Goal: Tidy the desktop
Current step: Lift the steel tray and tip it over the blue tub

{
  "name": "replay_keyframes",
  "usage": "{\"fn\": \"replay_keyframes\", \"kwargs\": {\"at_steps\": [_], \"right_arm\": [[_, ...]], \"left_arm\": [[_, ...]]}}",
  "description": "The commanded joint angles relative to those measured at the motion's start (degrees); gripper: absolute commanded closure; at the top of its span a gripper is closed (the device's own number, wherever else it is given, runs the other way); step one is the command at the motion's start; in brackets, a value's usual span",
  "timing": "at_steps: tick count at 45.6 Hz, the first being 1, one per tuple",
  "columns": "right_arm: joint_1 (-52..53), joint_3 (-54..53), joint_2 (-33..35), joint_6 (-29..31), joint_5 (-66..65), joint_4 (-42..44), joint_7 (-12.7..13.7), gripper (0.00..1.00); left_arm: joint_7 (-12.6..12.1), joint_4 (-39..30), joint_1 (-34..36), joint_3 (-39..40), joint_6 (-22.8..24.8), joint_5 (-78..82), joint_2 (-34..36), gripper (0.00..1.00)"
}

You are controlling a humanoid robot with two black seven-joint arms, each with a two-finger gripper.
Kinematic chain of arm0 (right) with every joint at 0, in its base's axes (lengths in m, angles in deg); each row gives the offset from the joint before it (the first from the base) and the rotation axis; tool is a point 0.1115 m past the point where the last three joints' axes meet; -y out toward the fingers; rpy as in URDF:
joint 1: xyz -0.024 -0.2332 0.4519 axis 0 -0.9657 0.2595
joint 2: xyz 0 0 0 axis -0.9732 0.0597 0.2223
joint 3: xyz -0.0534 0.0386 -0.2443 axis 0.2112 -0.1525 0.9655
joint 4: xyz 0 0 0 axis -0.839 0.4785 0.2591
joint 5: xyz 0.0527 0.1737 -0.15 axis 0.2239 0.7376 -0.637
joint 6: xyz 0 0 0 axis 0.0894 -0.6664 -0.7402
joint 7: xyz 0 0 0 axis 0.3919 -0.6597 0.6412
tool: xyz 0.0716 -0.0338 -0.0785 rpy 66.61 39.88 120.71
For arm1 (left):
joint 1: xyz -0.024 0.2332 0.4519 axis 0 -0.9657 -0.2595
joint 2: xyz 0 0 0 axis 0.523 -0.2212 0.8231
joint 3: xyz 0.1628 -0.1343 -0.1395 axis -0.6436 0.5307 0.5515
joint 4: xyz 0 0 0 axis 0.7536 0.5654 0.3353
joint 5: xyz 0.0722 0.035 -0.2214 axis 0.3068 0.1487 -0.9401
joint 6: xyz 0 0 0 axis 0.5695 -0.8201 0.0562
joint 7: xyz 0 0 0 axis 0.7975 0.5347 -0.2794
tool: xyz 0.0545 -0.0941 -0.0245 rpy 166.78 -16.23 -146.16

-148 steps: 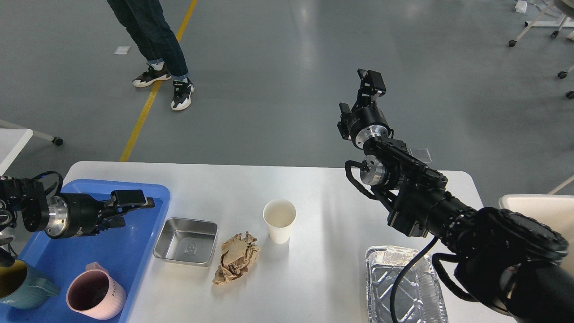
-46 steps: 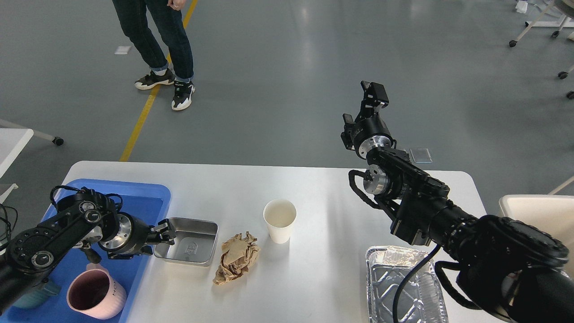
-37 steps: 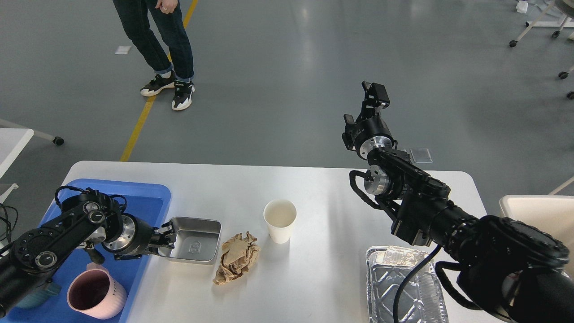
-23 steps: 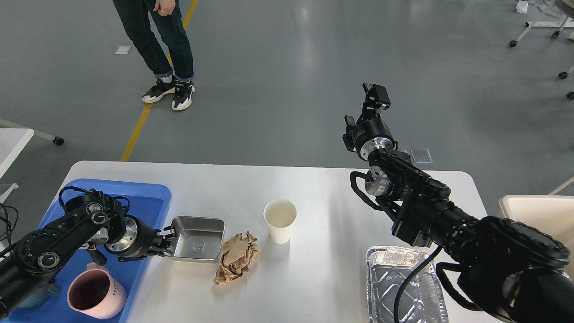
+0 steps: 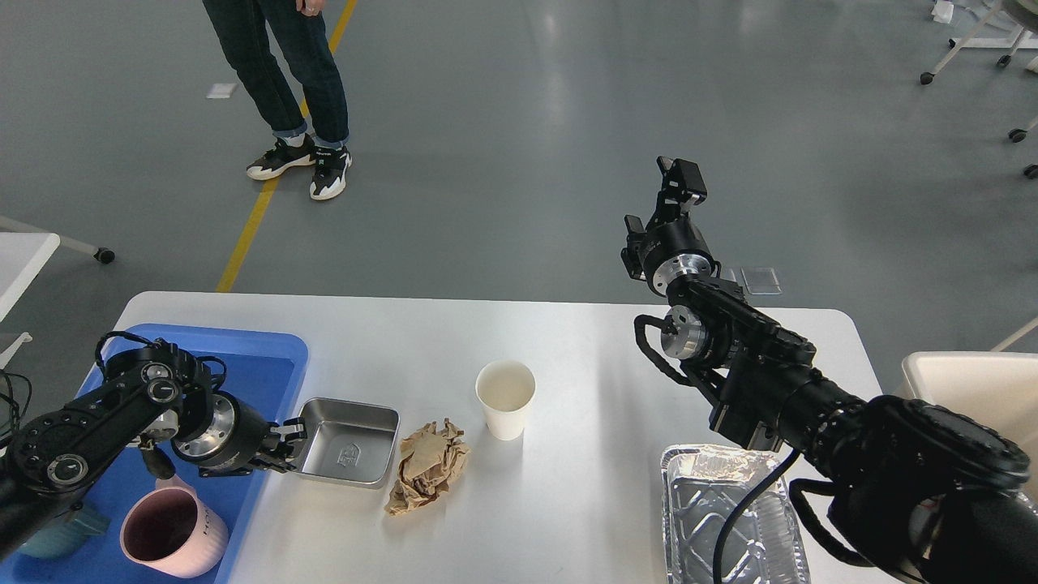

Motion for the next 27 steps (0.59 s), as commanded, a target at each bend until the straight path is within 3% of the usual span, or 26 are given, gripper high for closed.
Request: {"fn": "replay_keyframes", "kwargs": {"at_steps": [1,27], "right_arm": [[-0.02,0.0,0.03,0.0,0.02,0.0,0.0,0.0],[0.42,0.0,1.26,0.0,0.02,-0.09,0.09,0.0]], "left_arm": [[0.09,-0.27,0.16,1.03,0.38,-0.22,1.81,1.0],[-0.7,-0.97,14.66,7.18,6.71,-5.23,7.35,1.0]]}}
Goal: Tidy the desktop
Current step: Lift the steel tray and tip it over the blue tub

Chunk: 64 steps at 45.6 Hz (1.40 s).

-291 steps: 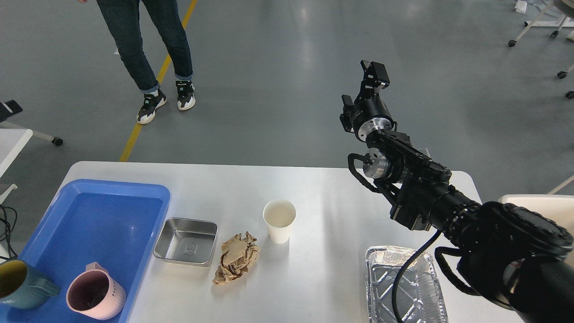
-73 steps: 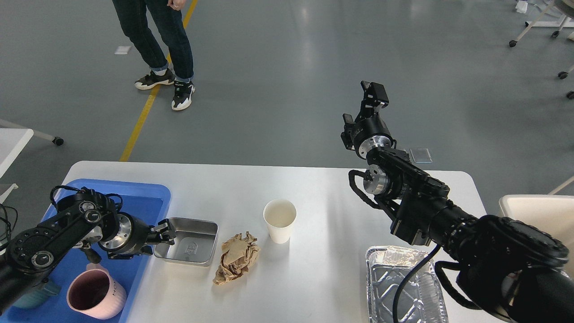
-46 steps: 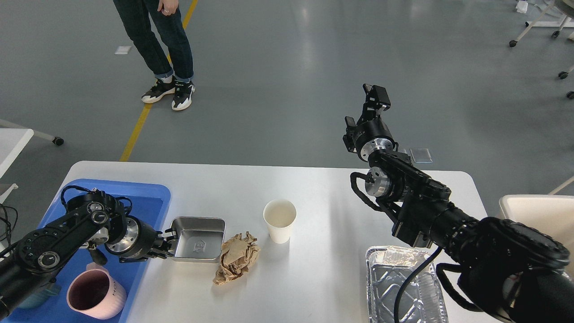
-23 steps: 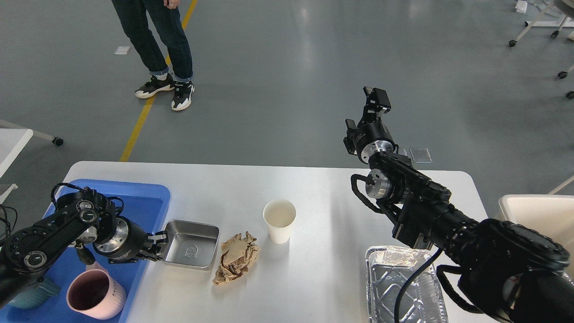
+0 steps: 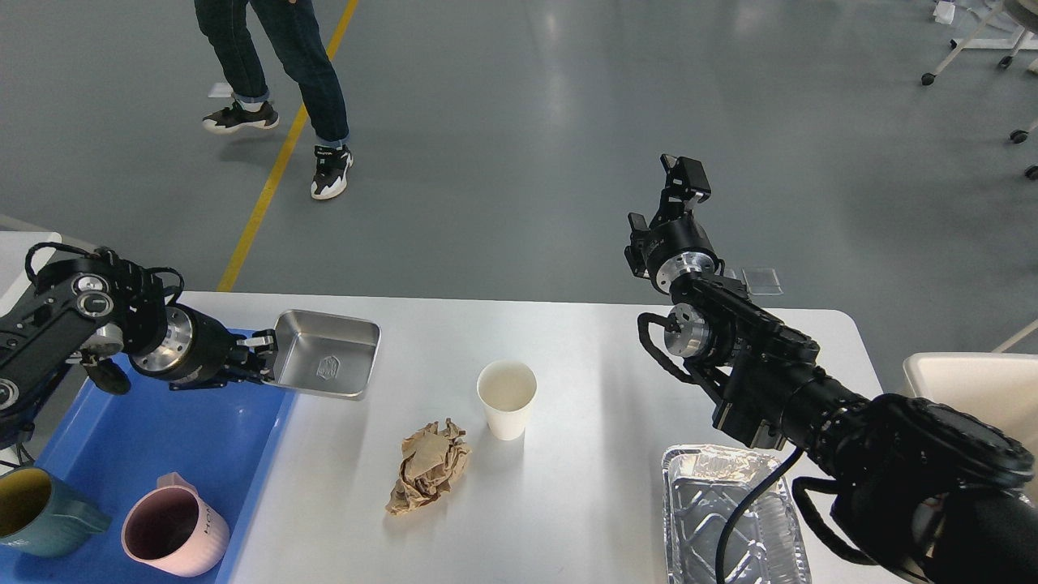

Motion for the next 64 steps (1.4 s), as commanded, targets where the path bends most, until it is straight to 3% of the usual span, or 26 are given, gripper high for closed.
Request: {"fn": "replay_keyframes", "kwargs": {"at_steps": [1,10,17,22,30,36,52,59,64], "right_arm": [[0.33,0.0,0.72,0.0,0.01,-0.01,0.09,0.0],[0.68,0.0,1.42,-0.09,0.01,-1.15,0.17,0.0],[0.94,0.0,1.51,0.0,-0.07,-1.15,0.26,0.0],[1.03,0.0,1.6,0.0,-0.07,-1.06,0.26,0.0],[1.03,0.0,1.86,-0.17,-0.07,-1.24,0.35,0.0],[1.03,0.0,1.77,-0.35,-0.07,-1.32,0.35,0.0],[0.85,0.0,1.77,-0.61,-0.07,-2.03,0.35,0.0],[0.86,0.0,1.86,-0.79,-0.07,-2.64,0.44,0.0],[0.86,0.0,2.04,-1.23,-0.07,-3.26,0.35,0.0]], "left_arm": [[-0.68,-0.02,4.2,1.14,2.59,-2.36,2.16,1.0],[1.08,-1.95,3.06,2.45,4.16,-3.33,8.75,1.0],[8.46,-4.24,-5.98,13.25,4.09,-2.63,9.38,1.0],[11.36,-4.41,-8.8,18.1,0.24,-1.84,8.23,1.0],[20.06,-4.33,-10.21,19.07,-5.75,-1.05,7.79,1.0],[21.99,-4.33,-10.3,19.16,-9.78,-0.78,7.61,1.0],[33.51,-4.41,-10.39,18.1,-24.38,5.54,7.26,1.0],[35.36,-4.5,-10.92,17.4,-25.17,10.11,7.7,1.0],[36.24,-5.9,-11.79,12.66,-25.0,12.31,8.84,1.0]]}}
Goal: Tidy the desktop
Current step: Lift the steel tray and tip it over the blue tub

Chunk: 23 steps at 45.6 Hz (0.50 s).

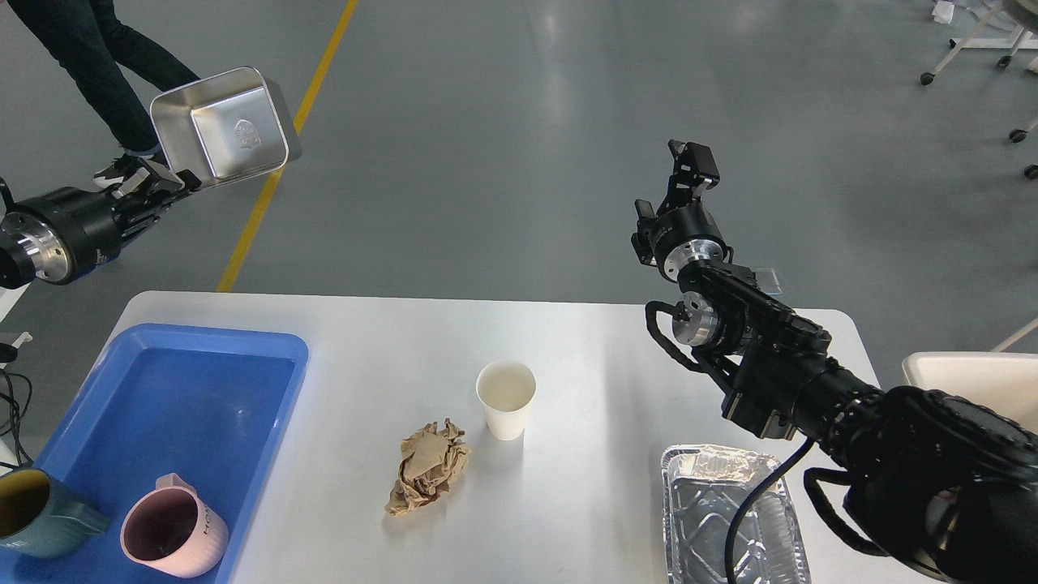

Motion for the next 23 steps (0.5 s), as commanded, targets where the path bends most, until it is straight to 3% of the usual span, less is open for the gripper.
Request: {"fn": "replay_keyframes", "kwargs": {"at_steps": [1,18,23], "right_arm": [[0.12,0.0,0.28,-0.38,0.0,-0.52,0.08,0.0],[-0.05,0.09,1.07,-0.65,0.0,-0.78,0.0,0.0],[-0.05,0.0,1.07,-0.65,0.0,-0.78,0.0,0.0]], "left_arm": [[0.81,-1.72,-1.17,-4.86,0.08,2.19,1.68,1.0],[0.9,-12.96,-5.13,-21.82,1.31,2.11,19.96,1.0],[0.98,-17.18,-6.09,-22.18,5.25,1.93,27.43,1.0]]}}
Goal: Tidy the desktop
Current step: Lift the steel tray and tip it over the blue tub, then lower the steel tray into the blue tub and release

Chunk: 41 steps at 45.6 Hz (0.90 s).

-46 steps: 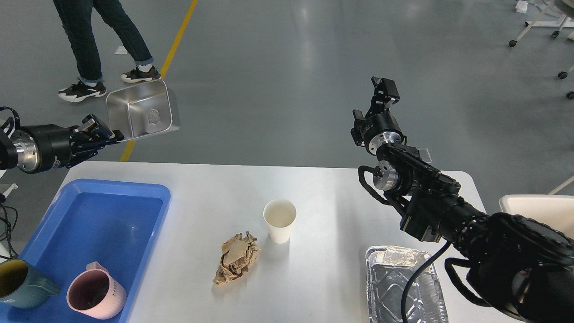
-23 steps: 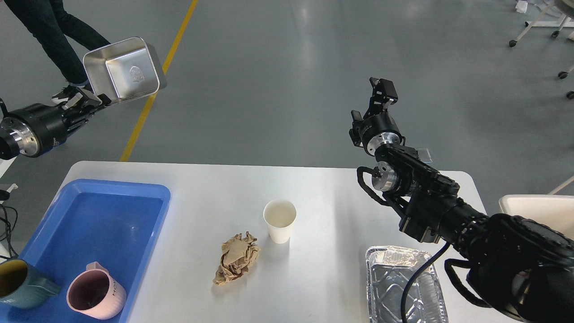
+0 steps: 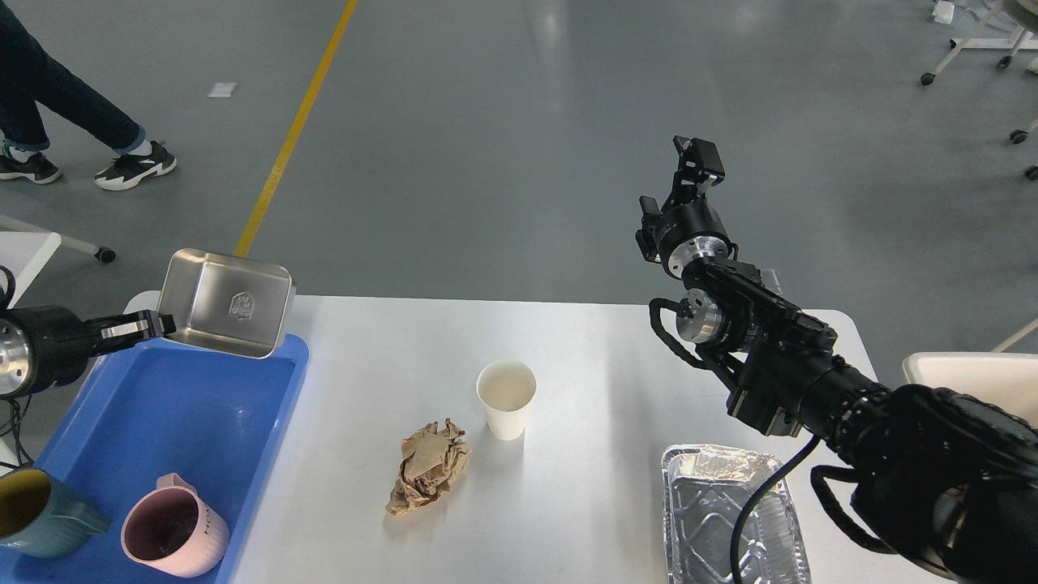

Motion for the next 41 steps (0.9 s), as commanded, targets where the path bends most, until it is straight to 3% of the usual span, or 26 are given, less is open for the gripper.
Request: {"fn": "replay_keyframes", "kwargs": {"at_steps": [1,8,18,29,33,41], "right_arm": [[-0.02,-0.05,0.01,-0.02,0.0,0.01,0.05,0.0],[-0.11,0.04,0.01,-0.02,0.0,0.1,-0.04,0.0],[-0.11,-0.05,-0.08,-0.1,0.0,0.01,-0.04,0.0],[-0.2,-0.05,-0.08,-0.37,0.0,0.01,-0.04,0.0],[-0.11,-0.05,-0.17,-0.37,0.0,0.01,-0.04,0.0],[0.59,-0.05,-0.87,-0.81,0.0,0.01,-0.04,0.0]], "left_arm": [[0.17,-5.18,-0.84,-0.37,6.28,-0.34,10.43,1.0],[0.7,-7.12,0.13,2.35,15.18,-1.22,19.33,1.0],[5.62,-6.51,0.22,10.7,26.17,-1.93,28.82,1.0],[7.12,-4.05,3.03,11.15,27.56,-5.53,39.64,1.0],[8.61,-1.94,4.7,10.53,27.56,-5.53,40.78,1.0],[8.61,-1.41,5.93,10.44,27.56,-5.44,40.96,1.0]]}}
